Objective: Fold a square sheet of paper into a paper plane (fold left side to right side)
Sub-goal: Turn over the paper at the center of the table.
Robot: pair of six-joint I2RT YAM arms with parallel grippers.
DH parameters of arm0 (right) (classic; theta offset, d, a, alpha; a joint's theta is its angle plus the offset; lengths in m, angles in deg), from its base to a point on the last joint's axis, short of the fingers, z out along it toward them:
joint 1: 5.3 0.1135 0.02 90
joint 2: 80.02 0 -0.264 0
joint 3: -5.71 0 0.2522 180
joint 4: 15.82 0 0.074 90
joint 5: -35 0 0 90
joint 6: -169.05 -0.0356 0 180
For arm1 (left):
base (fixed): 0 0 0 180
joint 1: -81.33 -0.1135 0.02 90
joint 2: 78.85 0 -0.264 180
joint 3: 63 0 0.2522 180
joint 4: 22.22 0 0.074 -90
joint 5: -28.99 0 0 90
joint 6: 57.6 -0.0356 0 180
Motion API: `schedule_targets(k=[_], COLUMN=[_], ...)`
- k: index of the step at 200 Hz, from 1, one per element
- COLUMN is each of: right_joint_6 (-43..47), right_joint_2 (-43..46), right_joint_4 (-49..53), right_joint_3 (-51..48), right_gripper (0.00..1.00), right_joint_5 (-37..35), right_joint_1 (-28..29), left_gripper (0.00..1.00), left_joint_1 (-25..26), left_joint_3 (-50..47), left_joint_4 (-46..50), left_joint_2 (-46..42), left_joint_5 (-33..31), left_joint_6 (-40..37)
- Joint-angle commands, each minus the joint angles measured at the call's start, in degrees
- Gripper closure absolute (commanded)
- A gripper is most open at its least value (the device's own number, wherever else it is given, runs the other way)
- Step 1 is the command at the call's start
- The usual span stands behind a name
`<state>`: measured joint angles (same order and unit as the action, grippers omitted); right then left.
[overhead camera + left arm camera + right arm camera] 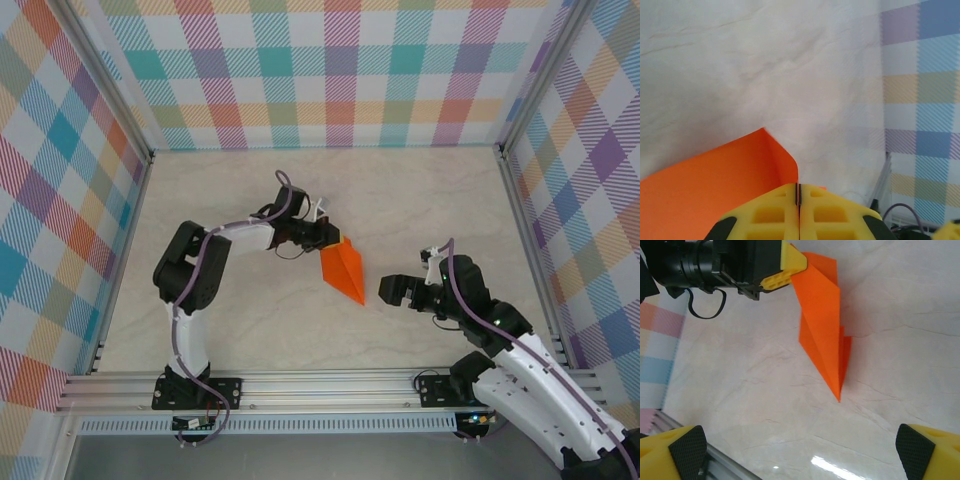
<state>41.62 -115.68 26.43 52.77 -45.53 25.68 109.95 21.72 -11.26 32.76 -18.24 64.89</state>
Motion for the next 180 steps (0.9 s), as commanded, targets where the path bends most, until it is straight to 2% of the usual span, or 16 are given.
schedule_targets(k=[1, 20, 44, 93, 127, 155, 170, 180], right_joint_6=[-4.52, -3.74, -0.92, -5.38, -4.63, -6.42, -7.47, -7.33], right_joint_2=[-1.24, -3.96, -7.20, -12.41, -16.04, -19.82, -20.94, -21.20], right_joint_4=[-10.96, -14.11, -17.28, -40.81, -43.54, -47.46, -49.31, -49.33], right_joint_3=[-0.79, 1.71, 4.86, 3.03, 6.65, 8.77, 9.32, 9.74], right_gripper=[0.00, 0.00, 0.00, 0.00, 0.00, 0.00, 0.05, 0.15], right_joint_5=[9.74, 14.66, 20.56, 33.37, 34.38, 35.11, 35.35, 35.30], right_joint_1=[-1.16, -1.28, -1.27, -1.28, -1.27, -1.26, -1.26, -1.27], left_gripper=[0.96, 0.94, 0.92, 0.92, 0.93, 0.94, 0.94, 0.95], left_joint_1=[-0.12, -0.42, -1.30, -1.43, -1.50, -1.37, -1.29, -1.20], left_joint_3=[0.53, 2.62, 4.66, 8.40, 8.58, 7.28, 7.18, 7.18], left_joint_4=[1.19, 7.48, 9.67, 7.74, 5.21, -1.07, -1.38, -0.96], left_joint_2=[-13.88, -21.26, -26.84, -32.39, -33.31, -33.54, -33.85, -33.99], left_joint_5=[-0.42, -3.57, -3.11, 1.62, 5.74, 9.70, 10.45, 10.55], left_joint_6=[-3.51, -6.32, -6.07, -2.62, 0.75, 6.35, 6.54, 6.59])
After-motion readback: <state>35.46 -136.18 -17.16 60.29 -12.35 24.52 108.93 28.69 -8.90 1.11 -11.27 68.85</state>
